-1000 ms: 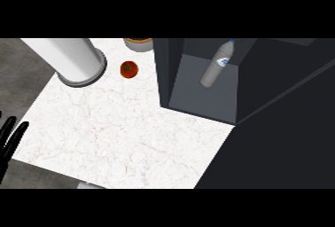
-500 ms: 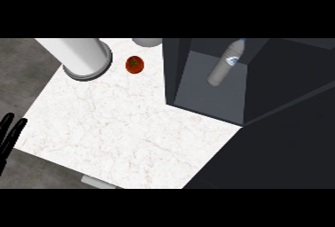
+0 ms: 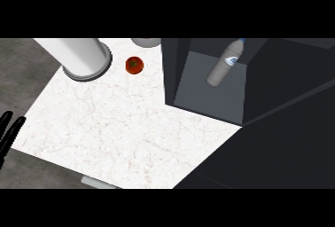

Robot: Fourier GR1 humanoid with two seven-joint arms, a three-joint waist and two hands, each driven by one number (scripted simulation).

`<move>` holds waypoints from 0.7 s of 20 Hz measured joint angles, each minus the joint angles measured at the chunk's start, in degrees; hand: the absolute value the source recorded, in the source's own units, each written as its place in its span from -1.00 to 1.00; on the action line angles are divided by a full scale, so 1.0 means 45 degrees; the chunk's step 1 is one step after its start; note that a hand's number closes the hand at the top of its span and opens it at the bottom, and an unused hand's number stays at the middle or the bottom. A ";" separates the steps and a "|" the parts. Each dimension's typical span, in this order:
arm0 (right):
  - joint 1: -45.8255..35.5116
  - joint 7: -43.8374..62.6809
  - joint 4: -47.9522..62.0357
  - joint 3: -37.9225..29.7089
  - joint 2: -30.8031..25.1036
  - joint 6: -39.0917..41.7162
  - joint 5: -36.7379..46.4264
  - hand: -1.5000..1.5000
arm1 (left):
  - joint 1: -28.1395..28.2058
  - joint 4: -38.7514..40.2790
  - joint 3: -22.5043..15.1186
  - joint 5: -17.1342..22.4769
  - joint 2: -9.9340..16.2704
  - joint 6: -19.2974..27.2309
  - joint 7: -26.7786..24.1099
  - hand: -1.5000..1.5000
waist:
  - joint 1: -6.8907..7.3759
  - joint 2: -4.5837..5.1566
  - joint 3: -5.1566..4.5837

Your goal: Pick up the bottled water, place it into the cabinet and close the cabinet

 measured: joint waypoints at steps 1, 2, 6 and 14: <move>-0.0278 0.0254 0.0146 -0.0061 0.0068 -0.0047 -0.0003 1.00 | -0.0027 0.0017 0.0003 0.0008 0.0010 -0.0016 0.0015 -1.00 | 0.0001 -0.0010 -0.0001; -0.0573 0.0502 0.0305 -0.0144 0.0130 -0.0082 -0.0011 1.00 | -0.0035 0.0048 0.0015 0.0010 0.0022 -0.0027 0.0025 -1.00 | 0.0017 -0.0023 -0.0001; -0.1742 0.1401 0.1122 -0.0486 0.0480 -0.0240 -0.0158 1.00 | -0.0102 0.0162 0.0027 0.0044 -0.0011 -0.0084 0.0021 -1.00 | 0.0038 -0.0054 0.0006; -0.4440 0.3035 0.3523 -0.0963 0.1836 -0.0791 -0.0676 1.00 | -0.0181 0.0404 0.0041 0.0141 -0.0030 -0.0186 0.0094 -1.00 | -0.0001 -0.0148 0.0083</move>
